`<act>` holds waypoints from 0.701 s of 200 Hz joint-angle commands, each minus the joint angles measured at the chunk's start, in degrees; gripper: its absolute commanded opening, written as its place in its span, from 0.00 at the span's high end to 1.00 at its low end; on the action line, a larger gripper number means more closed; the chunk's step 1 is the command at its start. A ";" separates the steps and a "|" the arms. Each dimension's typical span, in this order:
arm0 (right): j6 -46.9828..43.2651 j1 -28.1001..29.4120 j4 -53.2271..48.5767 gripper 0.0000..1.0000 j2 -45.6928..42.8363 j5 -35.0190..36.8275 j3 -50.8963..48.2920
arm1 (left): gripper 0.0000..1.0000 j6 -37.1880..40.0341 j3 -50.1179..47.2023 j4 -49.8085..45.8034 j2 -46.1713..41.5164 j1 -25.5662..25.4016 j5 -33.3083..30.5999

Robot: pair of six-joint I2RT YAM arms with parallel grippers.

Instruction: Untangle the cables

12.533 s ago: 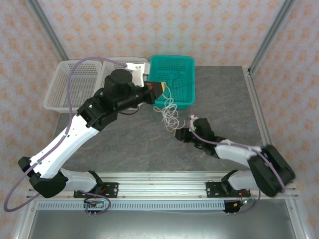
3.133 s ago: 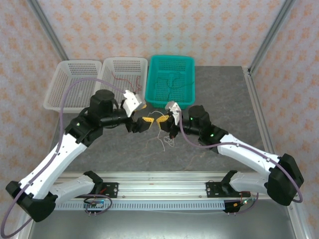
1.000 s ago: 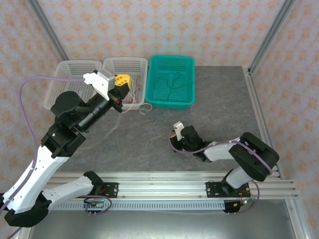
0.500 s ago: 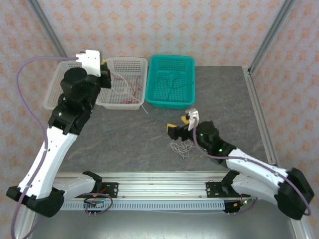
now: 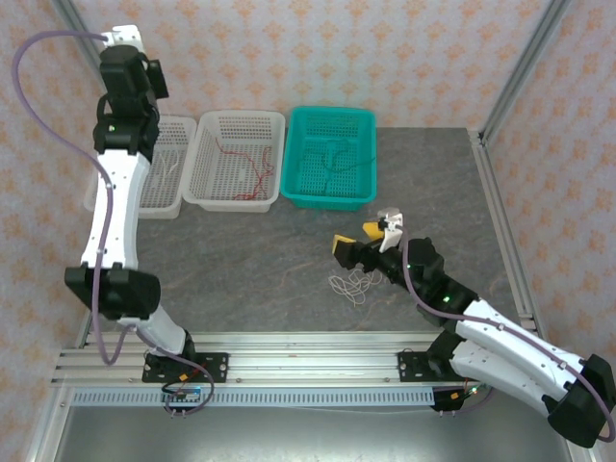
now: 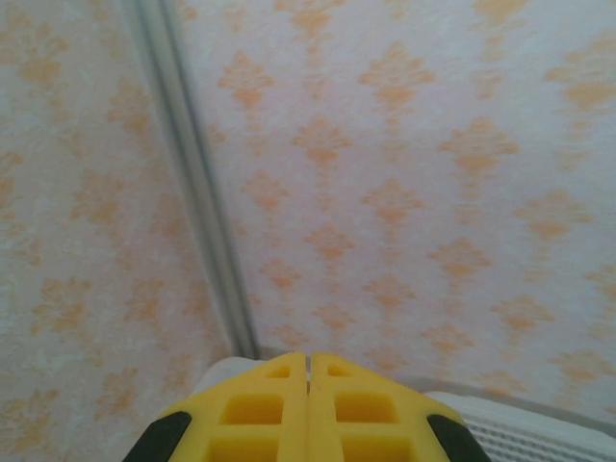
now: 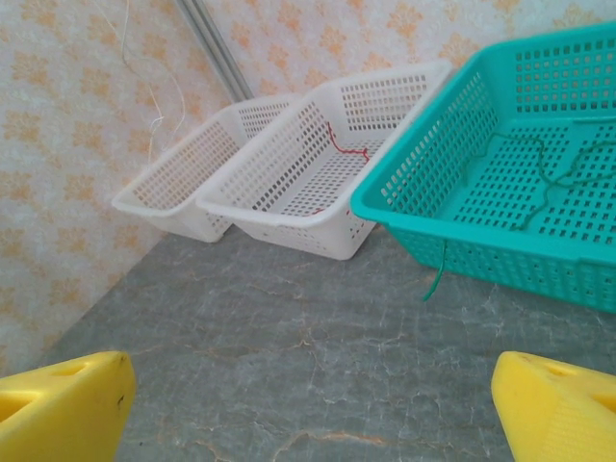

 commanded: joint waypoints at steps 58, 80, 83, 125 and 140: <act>2.00 -0.11 -7.99 0.02 -7.27 0.71 2.63 | 0.95 -7.79 10.33 -10.70 22.30 11.74 1.36; 2.04 -0.12 -8.46 0.02 -7.89 1.77 2.56 | 0.53 -9.80 6.90 -9.47 21.07 11.91 4.11; 2.19 -0.12 -8.25 0.02 -7.89 2.12 2.44 | 0.45 -10.21 5.96 -8.88 20.45 11.86 4.75; 4.45 -0.13 -7.15 0.00 -3.89 8.16 3.29 | 0.08 -21.67 -16.14 3.85 1.43 9.22 14.08; 4.39 -0.13 -10.80 0.00 -0.60 9.58 6.10 | 0.09 -26.48 -22.03 6.10 -5.58 6.87 17.01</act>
